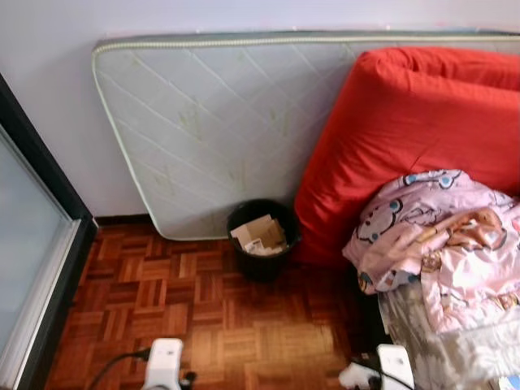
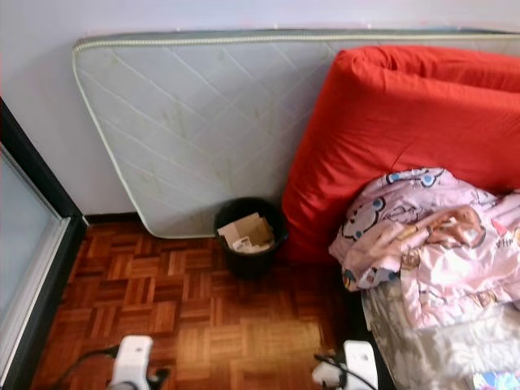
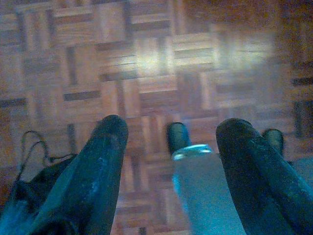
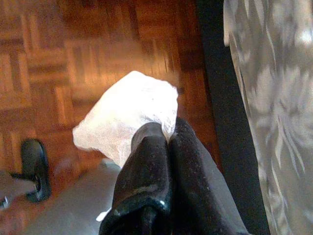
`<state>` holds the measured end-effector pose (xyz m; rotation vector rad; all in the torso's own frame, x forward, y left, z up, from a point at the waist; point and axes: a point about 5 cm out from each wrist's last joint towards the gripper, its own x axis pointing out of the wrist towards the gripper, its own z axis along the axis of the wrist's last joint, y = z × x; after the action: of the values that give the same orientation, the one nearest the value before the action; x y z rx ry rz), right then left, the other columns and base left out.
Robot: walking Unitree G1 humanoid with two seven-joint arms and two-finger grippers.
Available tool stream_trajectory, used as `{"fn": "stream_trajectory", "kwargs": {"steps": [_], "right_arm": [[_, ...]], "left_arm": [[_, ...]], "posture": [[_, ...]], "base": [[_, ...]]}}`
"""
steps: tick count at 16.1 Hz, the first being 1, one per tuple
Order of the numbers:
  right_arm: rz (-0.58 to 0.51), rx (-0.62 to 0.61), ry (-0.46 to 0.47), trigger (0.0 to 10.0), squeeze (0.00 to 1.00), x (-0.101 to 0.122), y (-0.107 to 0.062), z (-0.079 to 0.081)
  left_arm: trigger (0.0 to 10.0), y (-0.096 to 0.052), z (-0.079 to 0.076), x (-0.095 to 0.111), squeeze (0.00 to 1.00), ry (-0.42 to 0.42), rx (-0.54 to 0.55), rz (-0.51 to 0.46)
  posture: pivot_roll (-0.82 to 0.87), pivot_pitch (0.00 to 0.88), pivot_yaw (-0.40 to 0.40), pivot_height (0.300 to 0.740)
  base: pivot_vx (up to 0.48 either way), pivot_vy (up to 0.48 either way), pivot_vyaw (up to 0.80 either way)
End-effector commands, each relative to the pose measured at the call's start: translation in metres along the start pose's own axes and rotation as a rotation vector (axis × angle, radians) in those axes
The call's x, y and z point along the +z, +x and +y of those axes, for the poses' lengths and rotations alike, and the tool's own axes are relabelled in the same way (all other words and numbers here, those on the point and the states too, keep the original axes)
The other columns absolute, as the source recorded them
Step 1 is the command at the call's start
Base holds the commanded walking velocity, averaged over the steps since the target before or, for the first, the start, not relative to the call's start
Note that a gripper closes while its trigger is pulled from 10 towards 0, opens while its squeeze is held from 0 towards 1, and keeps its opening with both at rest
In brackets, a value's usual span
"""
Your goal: Clean up the room
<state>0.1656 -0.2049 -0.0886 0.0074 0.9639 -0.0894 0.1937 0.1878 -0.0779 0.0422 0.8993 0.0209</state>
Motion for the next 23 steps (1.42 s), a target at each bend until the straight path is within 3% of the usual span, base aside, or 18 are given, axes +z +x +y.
{"fn": "stream_trajectory", "kwargs": {"steps": [1,8,11,15,23], "right_arm": [[-0.006,-0.008,0.010,10.0,0.00,0.001,0.000,-0.003],[-0.013,0.000,0.016,10.0,0.00,0.002,0.000,-0.002],[-0.005,0.004,-0.026,10.0,0.00,0.001,0.000,-0.002],[0.002,0.004,-0.021,10.0,0.00,-0.006,-0.001,0.003],[0.005,0.010,-0.011,10.0,0.00,-0.009,-0.002,0.005]], "left_arm": [[10.0,-0.001,0.002,-0.004,0.00,0.003,-0.001,0.018],[10.0,-0.001,0.002,-0.005,0.00,-0.001,-0.005,0.025],[10.0,-0.001,0.003,-0.005,0.00,0.002,-0.006,0.027],[10.0,-0.001,0.003,-0.003,0.00,0.005,-0.006,0.026],[10.0,0.000,0.003,-0.003,0.00,0.010,-0.002,0.029]], "posture": [[-0.08,0.059,-0.038,0.740],[-0.08,0.050,-0.035,0.740],[-0.08,0.049,-0.035,0.740],[-0.07,0.050,-0.035,0.740],[-0.07,0.054,-0.034,0.740]], "base": [[0.000,0.000,0.00],[0.000,0.000,0.00],[0.000,0.000,0.00],[0.000,0.000,0.72],[0.000,0.000,0.00]]}}
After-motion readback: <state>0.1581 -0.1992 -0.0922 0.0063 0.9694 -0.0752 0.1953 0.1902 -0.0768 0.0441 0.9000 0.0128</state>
